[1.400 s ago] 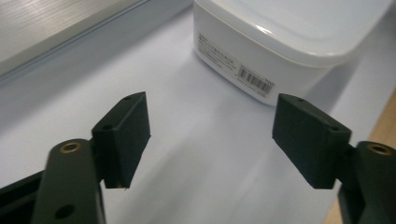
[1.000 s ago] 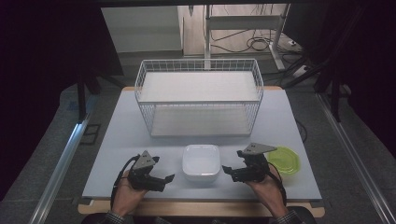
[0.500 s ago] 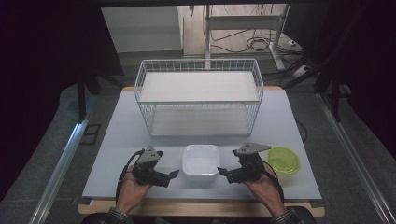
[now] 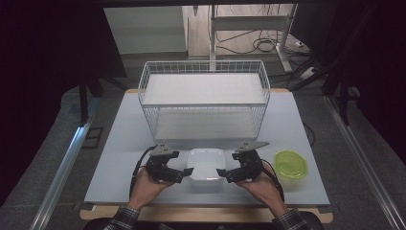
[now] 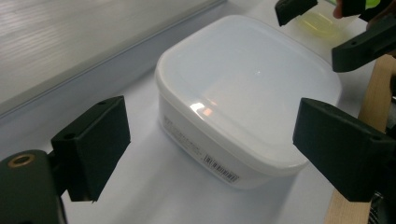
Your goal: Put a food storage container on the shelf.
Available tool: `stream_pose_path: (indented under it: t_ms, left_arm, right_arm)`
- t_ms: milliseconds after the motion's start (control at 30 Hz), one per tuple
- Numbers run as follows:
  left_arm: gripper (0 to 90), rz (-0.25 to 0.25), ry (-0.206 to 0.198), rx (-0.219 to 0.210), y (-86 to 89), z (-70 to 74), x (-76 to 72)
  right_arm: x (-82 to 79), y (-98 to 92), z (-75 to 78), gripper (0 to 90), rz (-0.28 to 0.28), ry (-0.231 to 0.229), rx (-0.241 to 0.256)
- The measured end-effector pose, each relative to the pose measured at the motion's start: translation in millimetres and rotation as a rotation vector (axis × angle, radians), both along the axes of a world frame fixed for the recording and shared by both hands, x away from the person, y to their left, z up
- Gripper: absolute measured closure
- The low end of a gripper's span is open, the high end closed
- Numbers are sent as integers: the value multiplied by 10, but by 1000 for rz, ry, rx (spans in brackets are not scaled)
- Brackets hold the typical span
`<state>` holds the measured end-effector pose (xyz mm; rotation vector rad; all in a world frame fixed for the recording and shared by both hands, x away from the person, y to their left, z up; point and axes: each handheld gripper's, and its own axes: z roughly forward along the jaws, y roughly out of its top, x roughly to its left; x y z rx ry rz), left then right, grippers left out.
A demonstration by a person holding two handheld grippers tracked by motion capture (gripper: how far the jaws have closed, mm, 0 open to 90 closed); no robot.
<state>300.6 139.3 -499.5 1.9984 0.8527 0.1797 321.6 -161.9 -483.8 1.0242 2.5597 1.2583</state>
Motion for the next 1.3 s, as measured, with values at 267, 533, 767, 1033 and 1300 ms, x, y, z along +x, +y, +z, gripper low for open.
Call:
stream_pose_path:
  t_ms: [267, 533, 767, 1033, 1300]
  left_arm:
    - [83, -48, 72, -6, -100, -93, 121]
    - [151, -65, 143, -57, -123, -116, 80]
    - [366, 0, 169, -61, -51, -34, -50]
    - [597, 109, 181, -94, -24, 46, -214]
    - [745, 180, 176, -155, 28, 94, -271]
  right_arm:
    - [112, 87, -64, 175, 7, 82, 12]
    - [121, 91, -51, 282, 10, 178, 35]
    - [12, 20, 49, 525, -35, 178, 35]
    - [-49, -50, 103, 680, -112, 259, 87]
    - [-86, -80, 121, 782, -149, 242, 140]
